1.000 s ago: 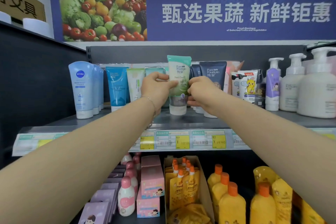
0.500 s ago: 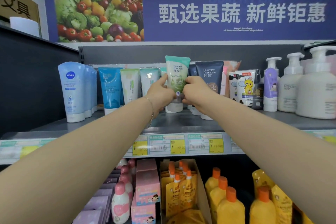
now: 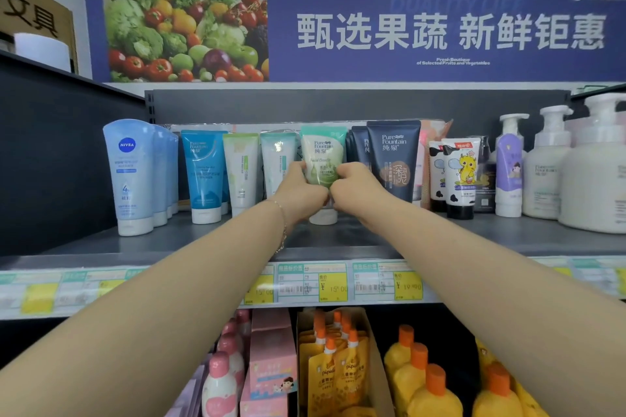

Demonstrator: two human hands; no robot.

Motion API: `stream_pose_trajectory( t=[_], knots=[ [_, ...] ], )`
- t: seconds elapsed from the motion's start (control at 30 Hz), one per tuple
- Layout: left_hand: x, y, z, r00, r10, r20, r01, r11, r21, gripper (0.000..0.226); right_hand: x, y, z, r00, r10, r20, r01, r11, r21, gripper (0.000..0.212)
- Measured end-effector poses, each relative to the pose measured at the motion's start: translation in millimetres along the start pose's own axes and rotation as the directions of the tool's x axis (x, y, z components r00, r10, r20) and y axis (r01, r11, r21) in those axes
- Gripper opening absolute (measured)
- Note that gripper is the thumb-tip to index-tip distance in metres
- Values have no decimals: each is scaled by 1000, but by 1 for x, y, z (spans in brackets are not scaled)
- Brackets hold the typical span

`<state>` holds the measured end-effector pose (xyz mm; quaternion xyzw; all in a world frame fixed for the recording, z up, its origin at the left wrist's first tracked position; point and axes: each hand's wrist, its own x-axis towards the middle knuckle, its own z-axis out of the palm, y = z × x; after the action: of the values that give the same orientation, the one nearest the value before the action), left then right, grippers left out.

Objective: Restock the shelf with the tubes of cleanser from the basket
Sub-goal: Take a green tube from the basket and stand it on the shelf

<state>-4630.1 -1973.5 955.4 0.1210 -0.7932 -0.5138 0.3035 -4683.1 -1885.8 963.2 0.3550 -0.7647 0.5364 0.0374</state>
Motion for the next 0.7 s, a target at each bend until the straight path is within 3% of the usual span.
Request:
stream_pose_trajectory(
  t=[0.33, 0.47, 0.6, 0.7],
  knots=[
    [-5, 1, 2, 997, 64, 47, -69, 992, 108, 59, 3, 6, 0, 997, -23, 69, 27, 998, -50, 35],
    [-8, 4, -1, 998, 29, -51, -15, 967, 255, 51, -4, 2, -7, 1000, -15, 25, 19, 991, -132, 32],
    [-16, 12, -6, 996, 89, -31, -64, 884, 462, 35, -17, -5, -19, 990, -124, 61, 137, 930, -341, 25],
    [-31, 20, -7, 983, 168, 74, -174, 731, 660, 24, -31, -9, -27, 963, -231, 138, 269, 800, -536, 20]
  ],
)
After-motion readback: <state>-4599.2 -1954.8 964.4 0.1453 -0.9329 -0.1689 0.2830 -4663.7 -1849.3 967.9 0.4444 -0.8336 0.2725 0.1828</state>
